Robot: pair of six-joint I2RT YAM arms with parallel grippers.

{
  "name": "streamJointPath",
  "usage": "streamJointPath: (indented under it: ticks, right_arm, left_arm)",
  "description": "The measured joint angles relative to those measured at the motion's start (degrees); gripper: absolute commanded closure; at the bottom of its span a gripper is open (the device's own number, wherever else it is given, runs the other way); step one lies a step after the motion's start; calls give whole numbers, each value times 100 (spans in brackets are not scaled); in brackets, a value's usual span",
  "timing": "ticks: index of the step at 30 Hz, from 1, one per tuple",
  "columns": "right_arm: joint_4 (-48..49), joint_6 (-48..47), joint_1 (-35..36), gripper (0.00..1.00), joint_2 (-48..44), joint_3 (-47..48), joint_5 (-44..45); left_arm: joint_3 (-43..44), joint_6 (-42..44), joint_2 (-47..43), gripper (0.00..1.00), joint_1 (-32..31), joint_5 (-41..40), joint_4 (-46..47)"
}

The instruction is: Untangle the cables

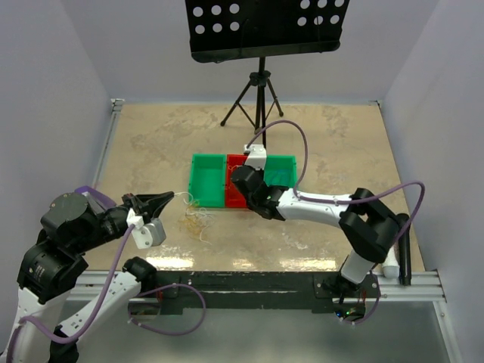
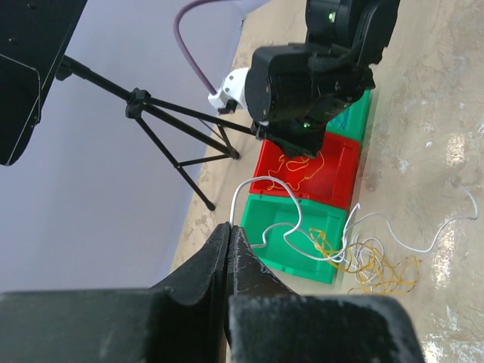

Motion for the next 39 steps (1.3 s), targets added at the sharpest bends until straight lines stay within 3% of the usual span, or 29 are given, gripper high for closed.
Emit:
streamJointPath:
  ticks: [6, 13, 18, 25, 34, 39]
  right_arm:
    - [-310, 168, -22, 100, 796, 494, -39]
    - [-562, 299, -74, 58, 1064, 844, -243]
    - [-352, 129, -57, 47, 83, 481, -573]
    - [560, -264, 291, 44, -1506, -455, -1174]
    - [990, -284, 914, 43, -669, -1392, -2339]
    - [1342, -328, 1213, 39, -245, -1427, -2756]
  left_arm:
    - [0, 0, 0, 100, 0, 22, 4]
    - [0, 2, 0, 100, 0, 68, 0]
    - [0, 0, 0, 100, 0, 111, -2]
    - [0, 2, 0, 100, 0, 136, 28]
    - [0, 4, 7, 100, 0, 188, 26]
    - [0, 9, 11, 100, 0, 188, 24]
